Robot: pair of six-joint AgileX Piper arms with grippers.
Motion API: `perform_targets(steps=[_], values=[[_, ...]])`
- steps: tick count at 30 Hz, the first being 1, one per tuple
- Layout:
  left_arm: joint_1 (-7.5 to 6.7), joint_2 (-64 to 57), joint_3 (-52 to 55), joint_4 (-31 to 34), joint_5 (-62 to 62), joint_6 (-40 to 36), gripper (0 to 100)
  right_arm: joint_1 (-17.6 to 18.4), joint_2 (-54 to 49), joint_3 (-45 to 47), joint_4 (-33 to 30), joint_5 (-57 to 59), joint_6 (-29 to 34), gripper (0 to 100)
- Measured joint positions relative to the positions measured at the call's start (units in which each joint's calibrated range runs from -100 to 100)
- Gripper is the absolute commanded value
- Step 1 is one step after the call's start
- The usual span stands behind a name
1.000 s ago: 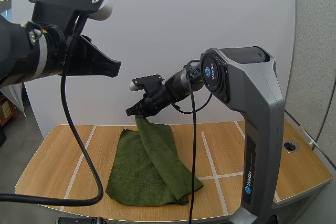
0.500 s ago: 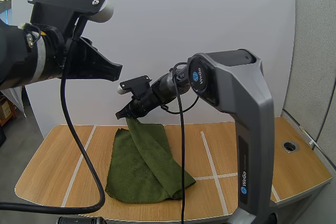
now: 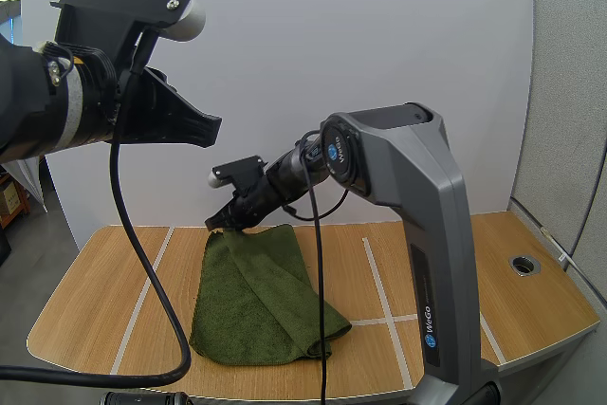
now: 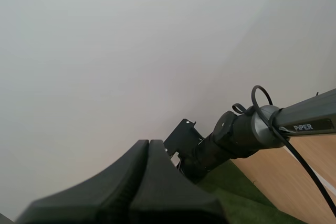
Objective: Fold the towel
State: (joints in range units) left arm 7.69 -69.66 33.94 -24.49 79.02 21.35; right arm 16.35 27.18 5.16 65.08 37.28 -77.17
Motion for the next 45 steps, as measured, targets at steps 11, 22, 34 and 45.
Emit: perform_targets(steps=[11, 22, 34, 45], values=[[0.00, 0.00, 0.00, 0.00, 3.65, -2.01, 0, 0.50, 0.24, 0.00, 3.10, -1.45, 0.19, 100], [0.00, 0.00, 0.00, 0.00, 3.99, -2.20, 0, -0.79, -7.85, 0.00, -15.20, 5.54, 12.65, 100], [0.00, 0.00, 0.00, 0.00, 3.99, -3.15, 0, -8.54, -9.88, 0.87, -17.84, 34.65, 14.51, 0], [0.00, 0.00, 0.00, 0.00, 12.99, -3.15, 0, -11.18, -10.10, 7.96, -18.94, 38.91, 10.44, 0]])
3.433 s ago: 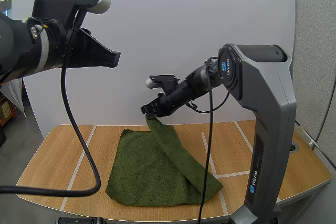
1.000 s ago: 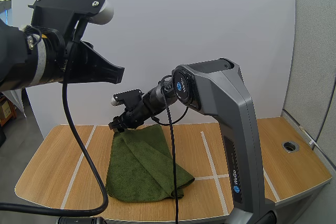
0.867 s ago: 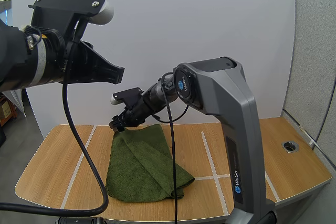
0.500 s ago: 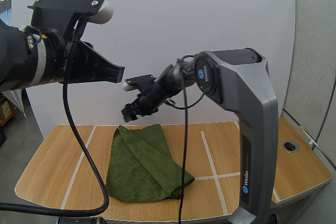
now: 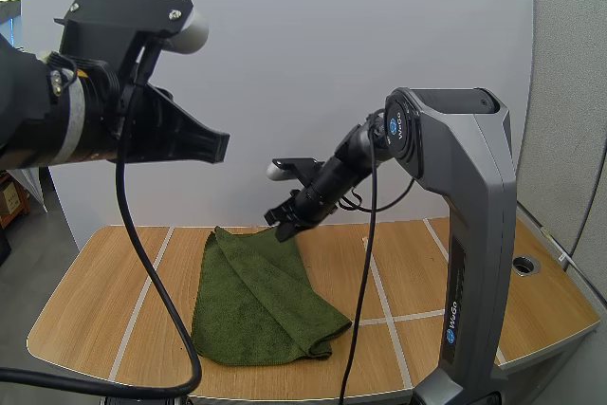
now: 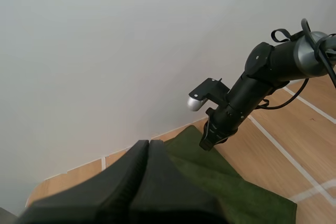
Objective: Fold the towel
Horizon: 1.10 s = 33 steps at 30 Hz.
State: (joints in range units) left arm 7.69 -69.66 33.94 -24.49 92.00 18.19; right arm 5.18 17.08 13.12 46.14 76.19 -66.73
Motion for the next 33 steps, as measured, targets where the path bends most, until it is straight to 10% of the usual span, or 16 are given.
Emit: perform_targets(steps=[14, 33], values=[[0.00, 0.00, 0.66, 0.60, 5.44, 2.35, 0, -6.85, -7.16, 11.50, 5.24, 5.36, -7.56, 0], [0.00, 6.10, 16.51, -12.52, 2.96, 18.63, 3, -23.74, -55.08, 34.97, 4.22, 21.84, -11.39, 0]])
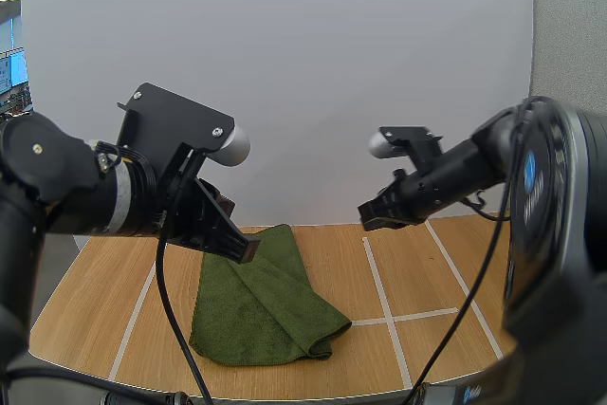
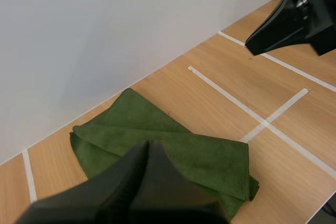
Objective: Fold the towel
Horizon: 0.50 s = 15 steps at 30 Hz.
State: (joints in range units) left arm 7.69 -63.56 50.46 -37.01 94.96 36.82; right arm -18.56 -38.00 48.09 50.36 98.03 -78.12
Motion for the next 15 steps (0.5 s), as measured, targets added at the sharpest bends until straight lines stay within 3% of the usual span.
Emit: perform_targets(steps=[7, 15], values=[[0.00, 4.50, 0.28, -0.75, 0.00, 3.76, 37, -3.09, -14.01, 4.79, 1.14, 0.63, 1.88, 0], [0.00, 4.91, 0.28, -1.65, -3.82, 5.22, 41, -3.11, -20.42, 5.76, 4.21, 1.44, 5.72, 0]])
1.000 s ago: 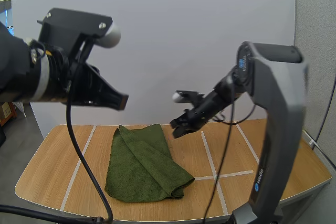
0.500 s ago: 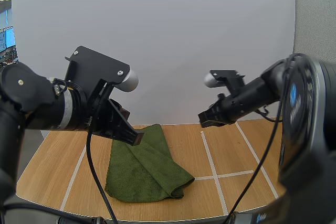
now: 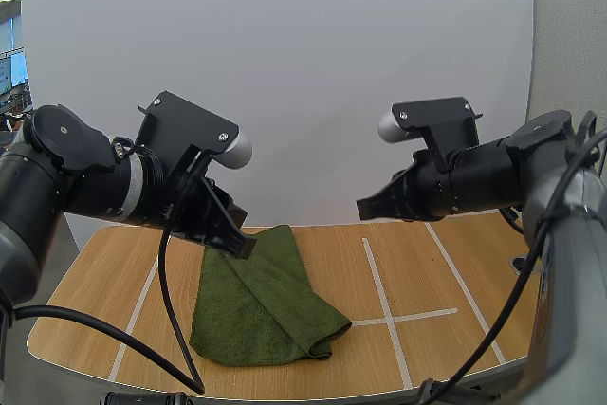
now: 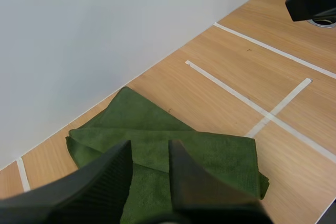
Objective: Fold the towel
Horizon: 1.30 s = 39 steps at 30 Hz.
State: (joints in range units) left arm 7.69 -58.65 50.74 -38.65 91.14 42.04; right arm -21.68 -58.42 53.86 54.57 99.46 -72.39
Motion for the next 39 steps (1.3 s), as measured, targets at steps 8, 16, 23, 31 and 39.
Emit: perform_targets(steps=[8, 16, 23, 31, 39], values=[[0.00, 0.00, 0.00, -0.02, -1.43, 0.21, 41, -0.06, 0.00, 0.00, 1.66, 0.00, 0.69, 0], [0.00, 0.00, 0.00, -0.02, -1.49, 0.21, 41, -0.06, 0.00, 0.00, 3.48, 0.00, 0.69, 0], [0.00, 0.00, 0.00, -0.02, -1.49, 0.21, 41, 3.79, -0.20, 0.00, 2.01, -0.54, 3.52, 0], [0.00, 0.00, 0.00, -0.12, -1.70, 0.21, 41, 18.81, -7.37, 0.13, -13.53, -8.98, 21.48, 0], [0.00, 0.00, 0.00, -0.12, -2.09, 0.21, 41, 22.34, -22.60, 0.13, -32.68, -12.47, 33.98, 0]])
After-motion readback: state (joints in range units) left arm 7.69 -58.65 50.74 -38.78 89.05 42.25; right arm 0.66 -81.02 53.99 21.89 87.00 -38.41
